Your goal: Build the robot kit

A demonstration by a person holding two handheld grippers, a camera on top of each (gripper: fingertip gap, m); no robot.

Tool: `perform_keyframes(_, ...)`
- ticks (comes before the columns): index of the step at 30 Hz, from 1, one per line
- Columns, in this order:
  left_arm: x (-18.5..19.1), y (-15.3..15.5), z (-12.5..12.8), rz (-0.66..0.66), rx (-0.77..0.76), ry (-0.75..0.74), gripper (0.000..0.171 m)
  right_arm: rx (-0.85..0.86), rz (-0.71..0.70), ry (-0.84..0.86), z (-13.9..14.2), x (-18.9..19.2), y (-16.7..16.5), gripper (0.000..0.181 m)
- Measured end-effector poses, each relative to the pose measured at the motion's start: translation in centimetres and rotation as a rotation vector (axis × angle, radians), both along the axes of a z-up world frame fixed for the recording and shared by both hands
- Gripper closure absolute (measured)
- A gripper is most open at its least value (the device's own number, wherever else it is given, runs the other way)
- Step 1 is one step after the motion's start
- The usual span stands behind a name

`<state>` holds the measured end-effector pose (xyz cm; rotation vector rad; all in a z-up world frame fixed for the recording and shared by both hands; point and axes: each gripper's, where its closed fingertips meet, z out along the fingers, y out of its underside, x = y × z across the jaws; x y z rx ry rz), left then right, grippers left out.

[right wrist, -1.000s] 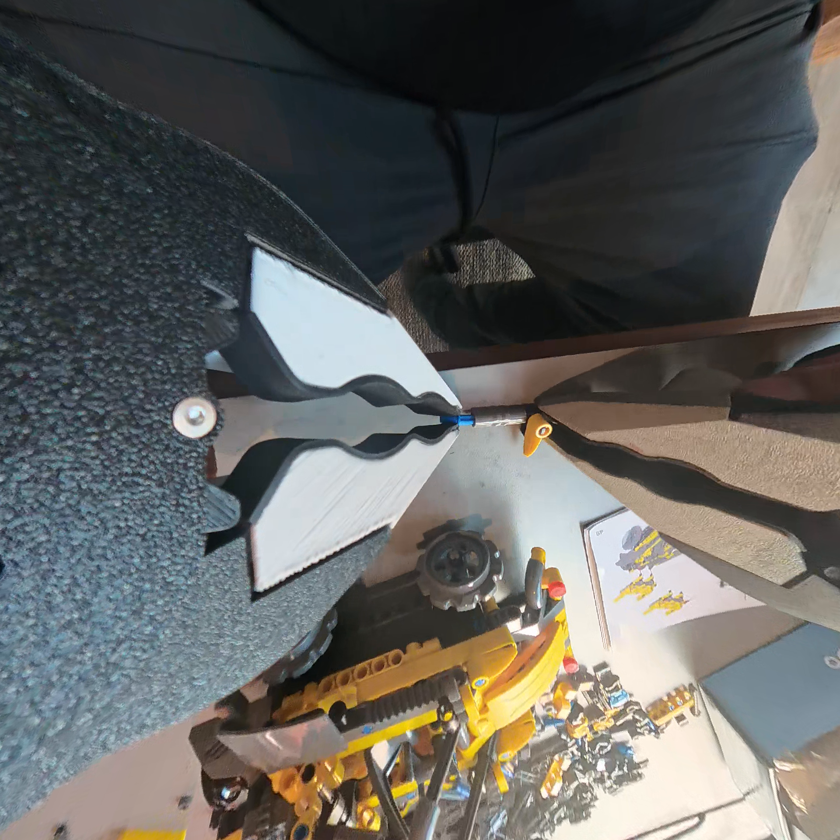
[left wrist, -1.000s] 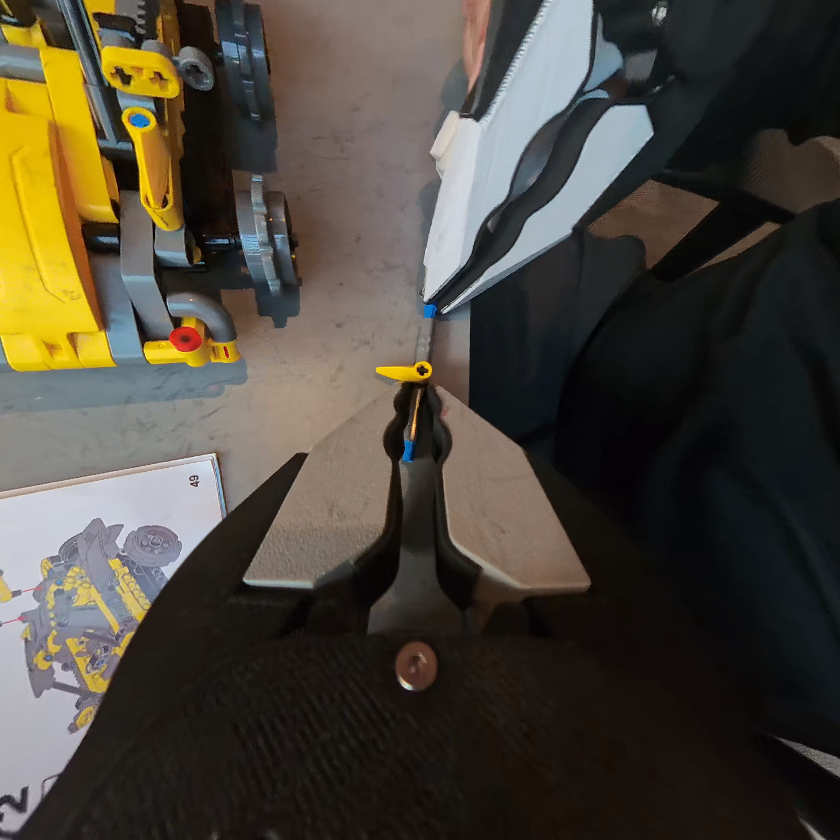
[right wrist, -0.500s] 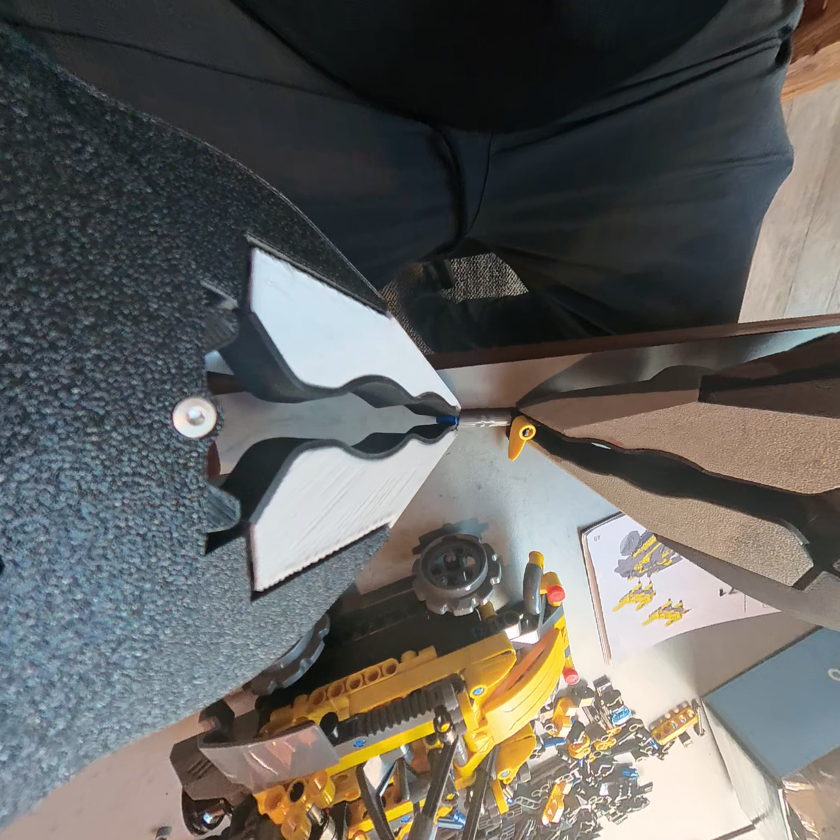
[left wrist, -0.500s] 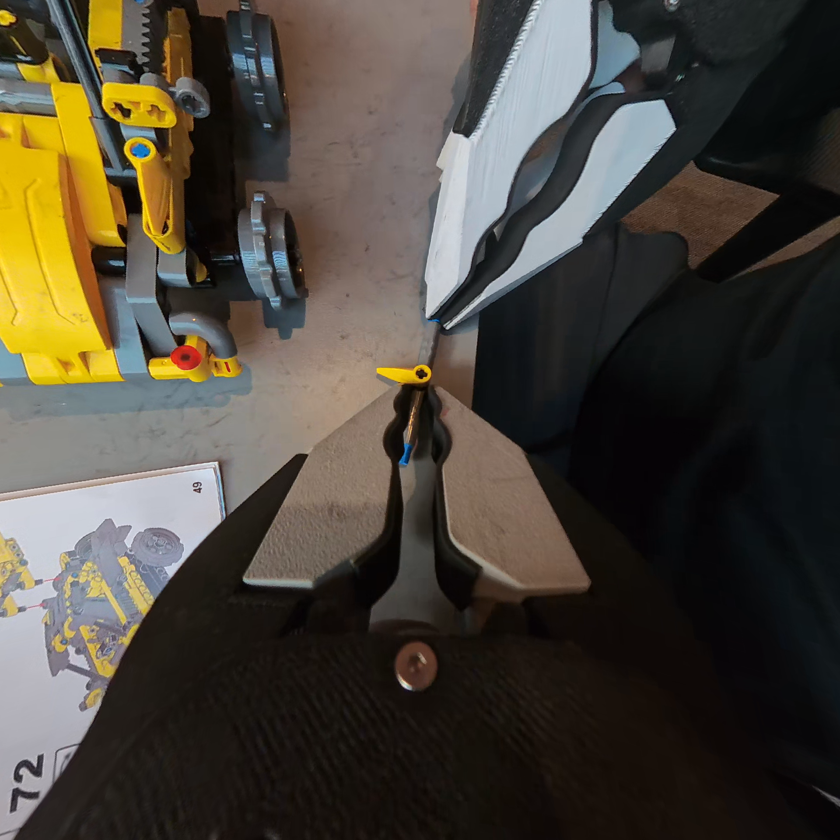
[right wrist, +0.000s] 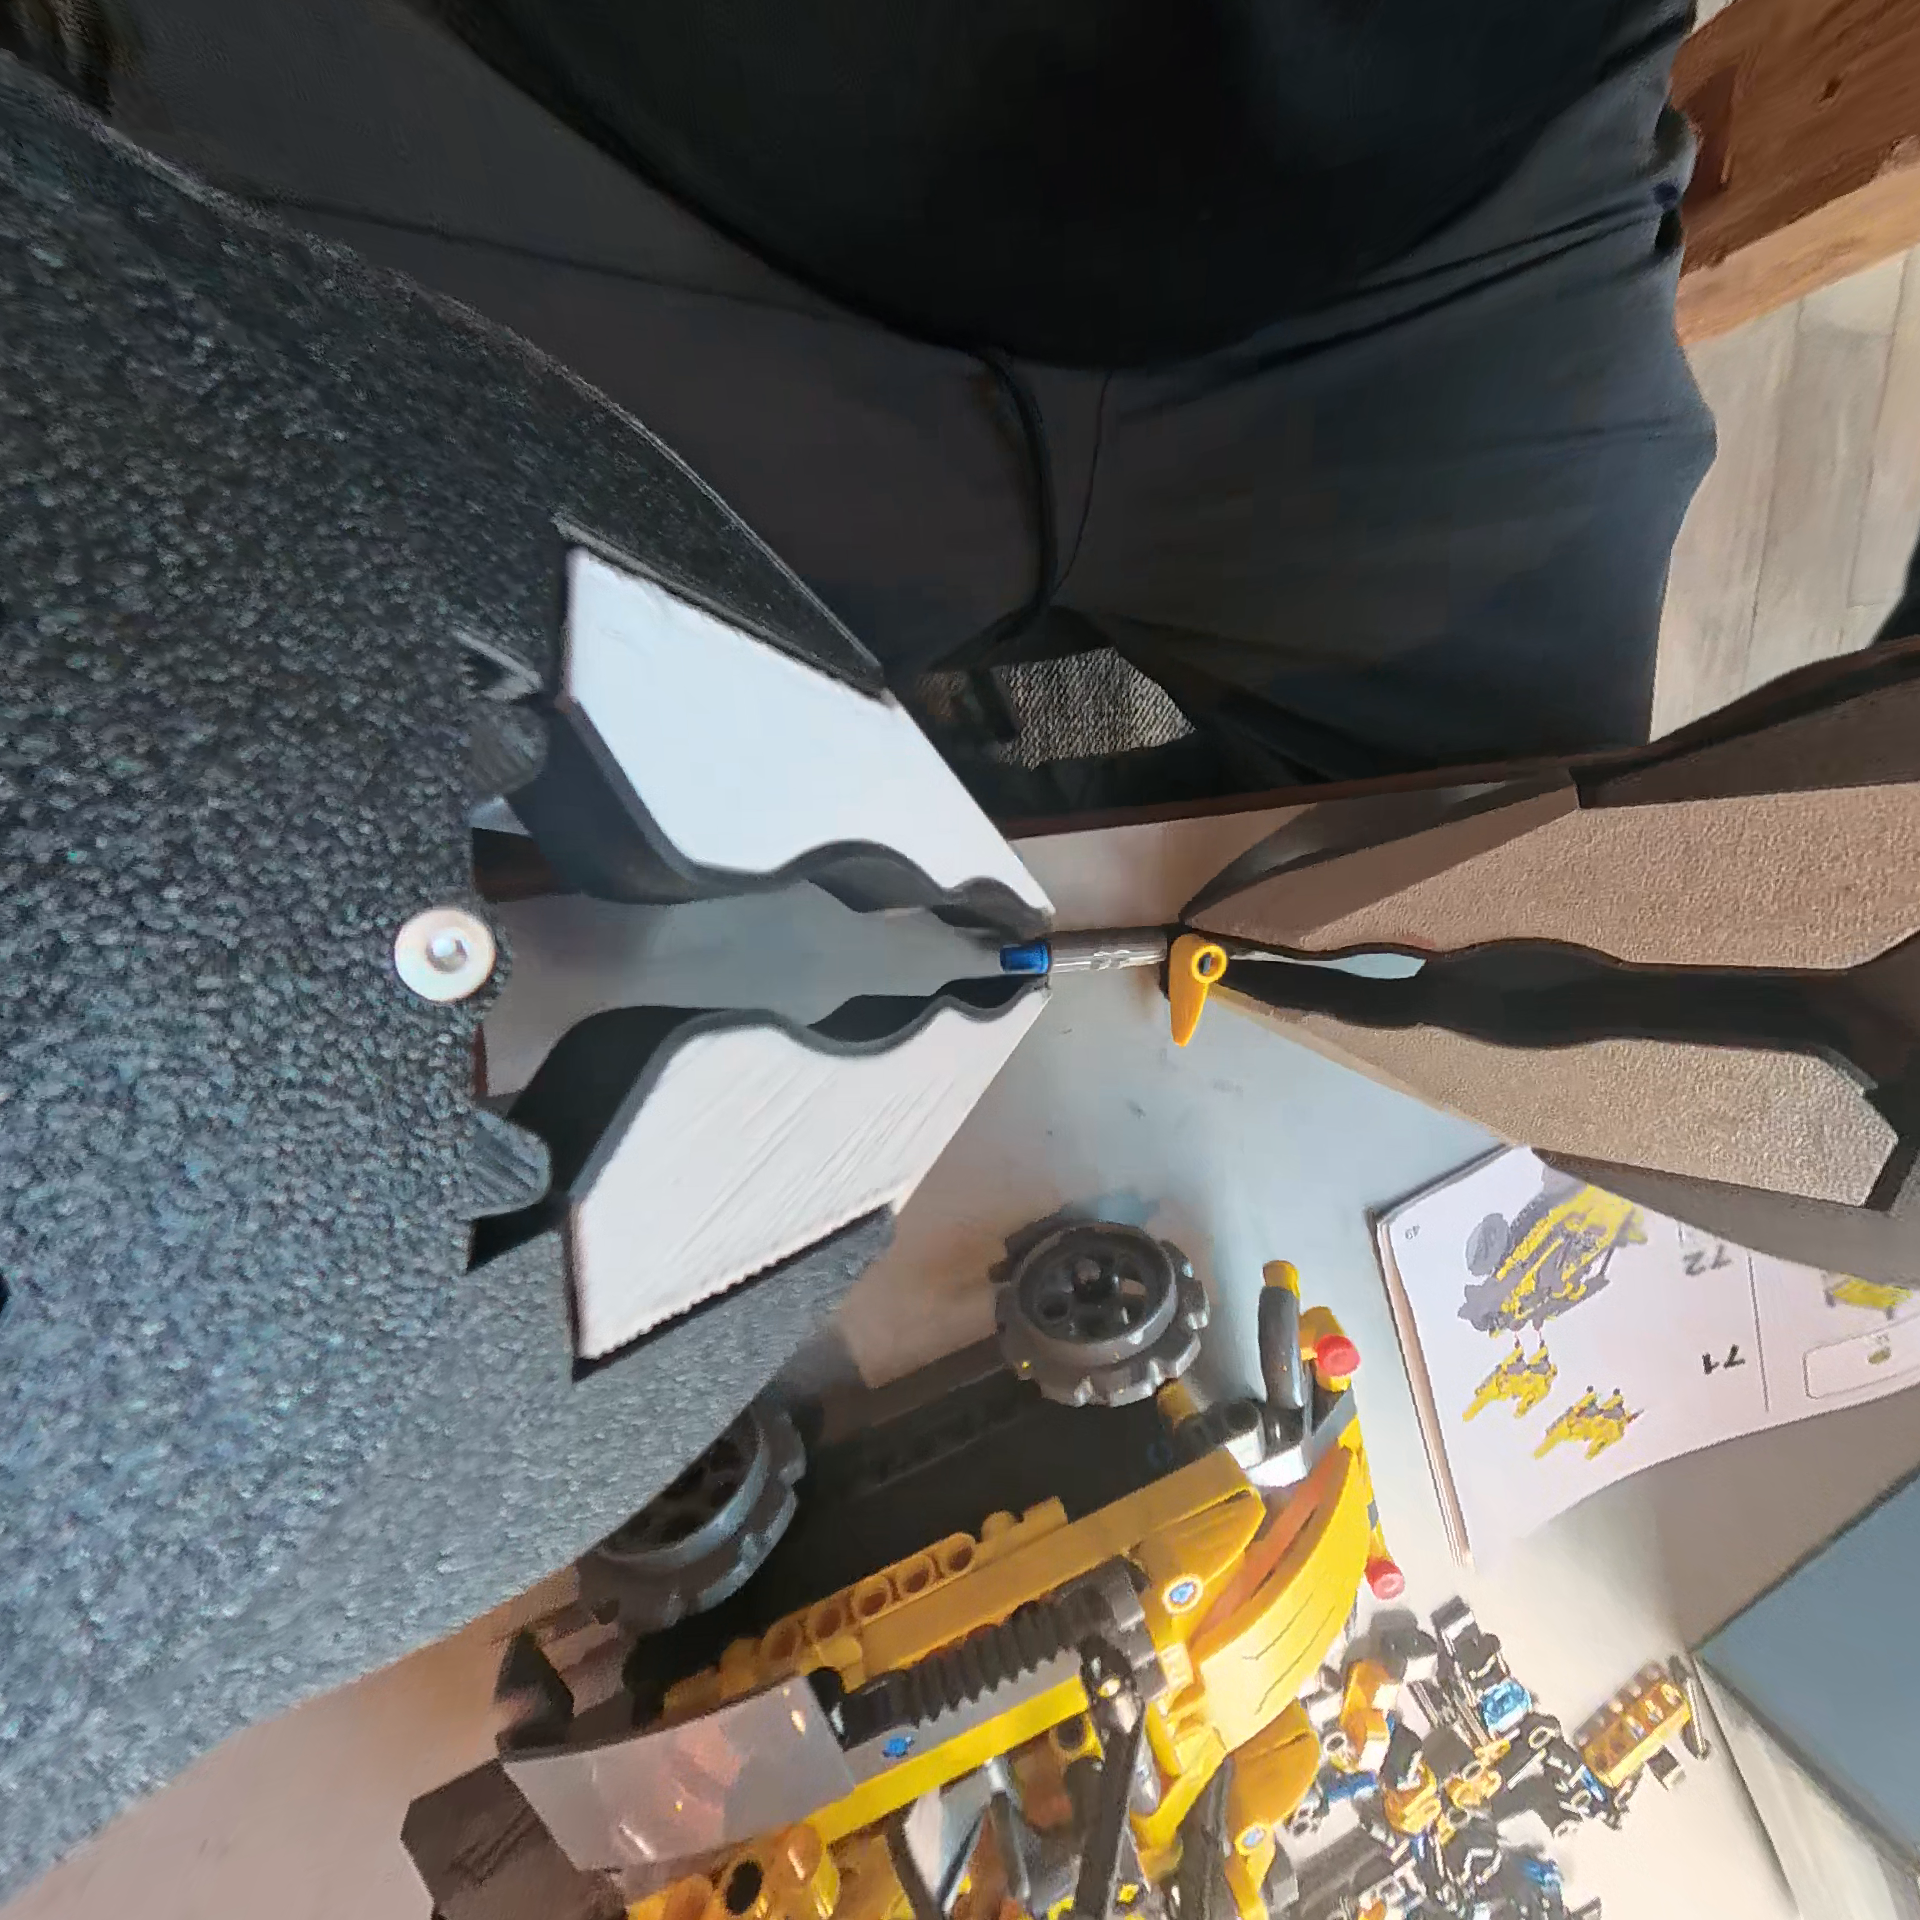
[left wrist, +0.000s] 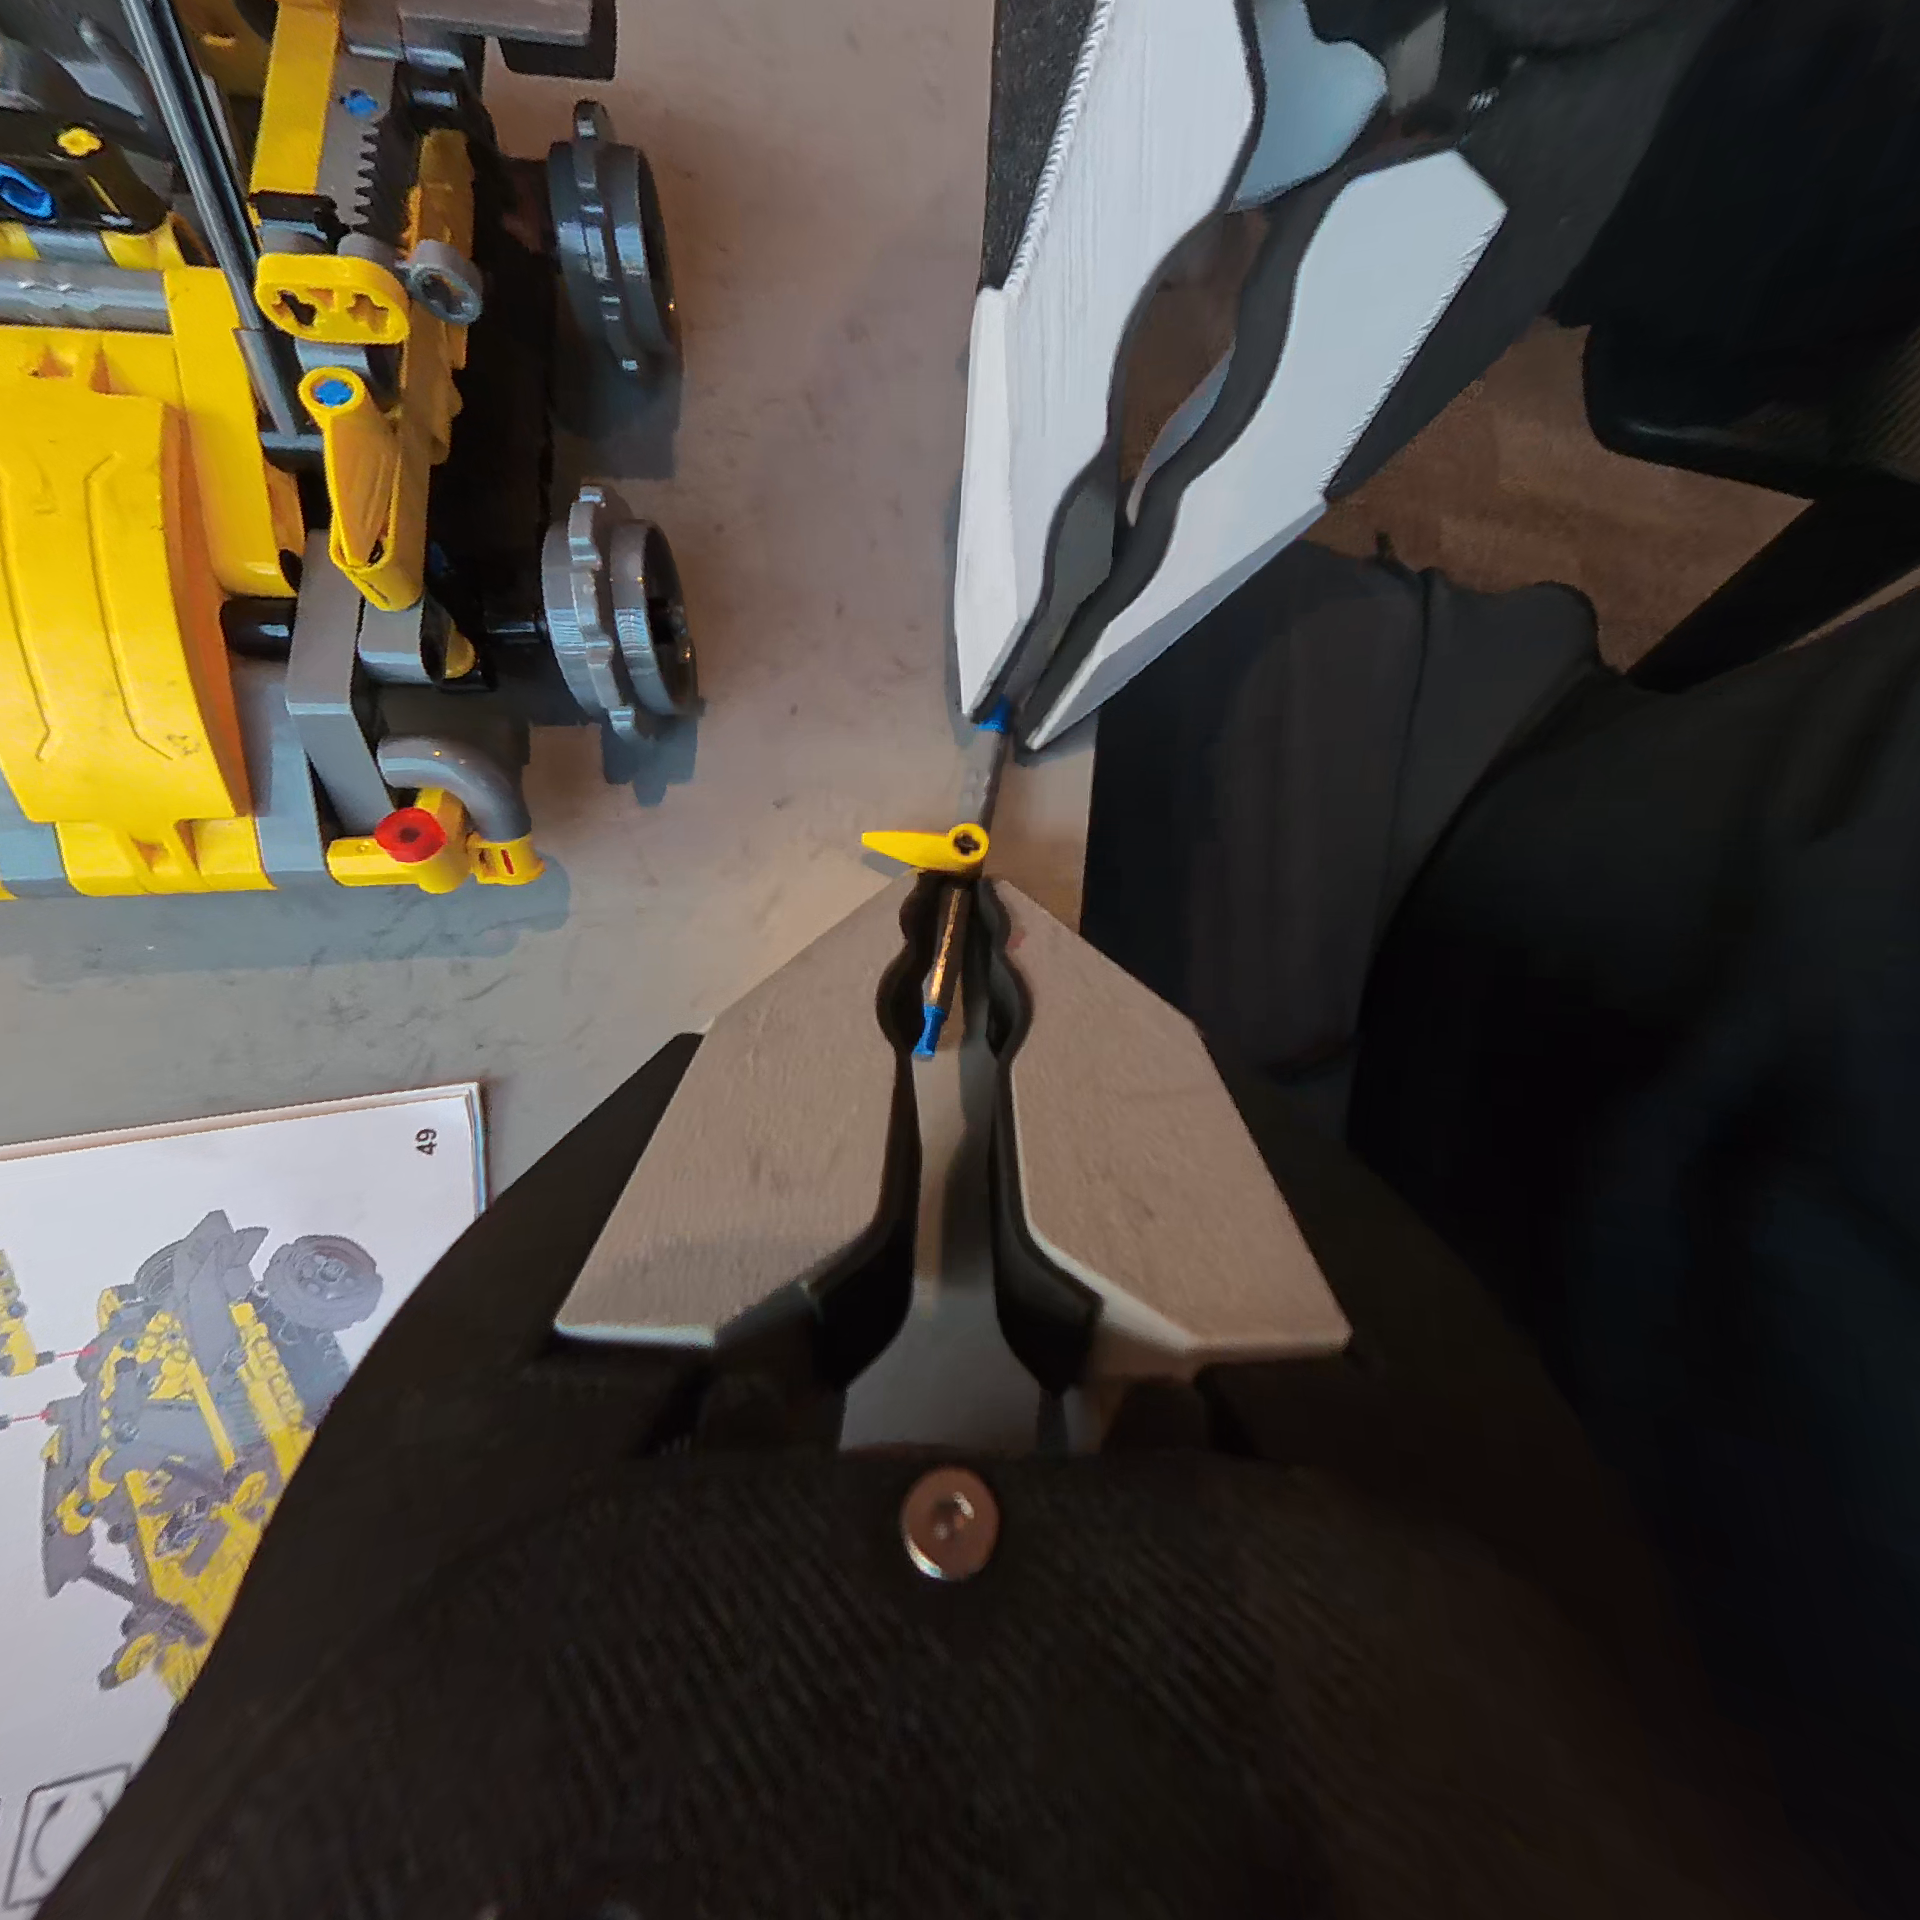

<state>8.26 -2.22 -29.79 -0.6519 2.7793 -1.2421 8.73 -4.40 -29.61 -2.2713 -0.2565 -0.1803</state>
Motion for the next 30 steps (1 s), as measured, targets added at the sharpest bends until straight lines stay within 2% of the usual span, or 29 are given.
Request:
perform_keyframes(8,0.0,0.1,0.0,0.006,0.024,-0.058,0.169,-0.006,-0.026,0.089,0.1,0.7,-1.2,0.161)
perform_keyframes(9,0.0,0.1,0.0,0.006,0.022,-0.054,0.169,-0.004,-0.025,0.109,0.1,0.7,-1.3,0.162)
perform_keyframes(12,0.0,0.1,0.0,0.007,0.018,-0.049,0.169,-0.041,0.007,0.151,-0.3,0.2,-1.3,0.181)
perform_keyframes(17,0.0,0.2,0.0,0.008,0.037,-0.091,0.169,-0.044,0.015,0.176,-0.3,0.1,-0.6,0.181)
perform_keyframes(30,0.2,0.5,0.0,0.012,0.017,-0.038,0.170,-0.046,0.029,0.166,-0.3,0.0,-0.2,0.181)
